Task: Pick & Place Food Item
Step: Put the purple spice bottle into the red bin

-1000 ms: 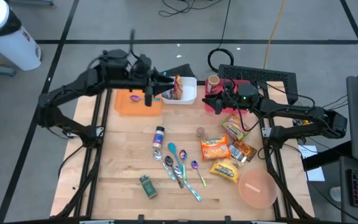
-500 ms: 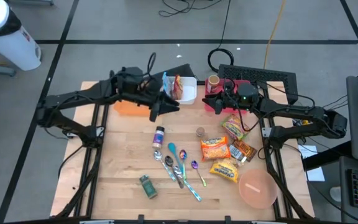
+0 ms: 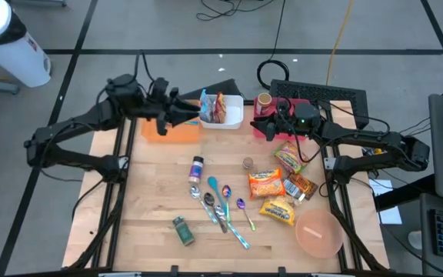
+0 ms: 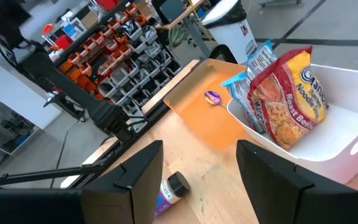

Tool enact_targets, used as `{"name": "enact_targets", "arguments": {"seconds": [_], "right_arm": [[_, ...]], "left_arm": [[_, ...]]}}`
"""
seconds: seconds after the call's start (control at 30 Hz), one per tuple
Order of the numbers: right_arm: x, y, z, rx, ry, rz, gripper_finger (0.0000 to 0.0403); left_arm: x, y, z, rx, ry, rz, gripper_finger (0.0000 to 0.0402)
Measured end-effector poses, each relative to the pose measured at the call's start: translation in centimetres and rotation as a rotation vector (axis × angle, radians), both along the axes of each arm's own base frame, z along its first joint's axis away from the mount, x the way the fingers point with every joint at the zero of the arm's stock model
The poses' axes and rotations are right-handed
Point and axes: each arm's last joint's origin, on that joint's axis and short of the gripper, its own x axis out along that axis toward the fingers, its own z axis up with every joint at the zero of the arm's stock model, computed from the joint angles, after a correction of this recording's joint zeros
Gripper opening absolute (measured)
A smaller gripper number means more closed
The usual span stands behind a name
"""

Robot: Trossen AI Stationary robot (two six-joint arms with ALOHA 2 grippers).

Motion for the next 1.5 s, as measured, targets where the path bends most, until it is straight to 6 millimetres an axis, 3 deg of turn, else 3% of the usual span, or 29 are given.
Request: {"name": "enact_targets", "arguments": {"seconds": [0.2, 0.37, 0.53, 0.63, 0.73, 0.87, 1.1, 1.27, 1.5], "right_arm": [[0.0, 0.0, 0.2, 0.031, -0.030, -0.011, 0.0196], [0.1, 0.0, 0.6, 0.102, -0.091, -0.010, 0.0196], [0.2, 0.9, 3.8, -0.052, -0.386, 0.138, 0.0196], [-0.1, 1.8, 5.7, -0.164, -0.566, 0.163, 0.0196], [0.0, 2.4, 7.4, -0.185, -0.635, 0.134, 0.0199], [1.0, 3.4, 10.6, -0.264, -0.581, 0.159, 0.0216], [1.5, 5.1, 15.7, -0.386, -0.292, 0.208, 0.0263], [1.6, 5.5, 15.7, -0.416, -0.223, 0.262, 0.0282], [1.4, 4.6, 15.3, -0.495, -0.154, 0.232, 0.0278]], "left_arm": [[-2.4, -0.5, -2.3, -0.012, 0.032, -0.004, 0.0145], [-3.1, -0.8, -4.2, -0.038, 0.067, -0.001, 0.0145], [-3.0, -0.7, -5.2, -0.057, 0.113, -0.007, 0.0145], [-2.3, -0.5, -5.8, -0.014, 0.135, -0.011, 0.0145], [-1.6, -0.2, -6.4, -0.028, 0.167, -0.012, 0.0145], [-0.8, 0.1, -7.1, -0.063, 0.200, -0.013, 0.0145], [0.6, 0.6, -8.0, -0.035, 0.215, -0.021, 0.0145], [1.3, 0.8, -8.2, 0.031, 0.193, -0.018, 0.0145], [1.3, 1.2, -8.1, 0.083, 0.178, 0.002, 0.0145]]}}
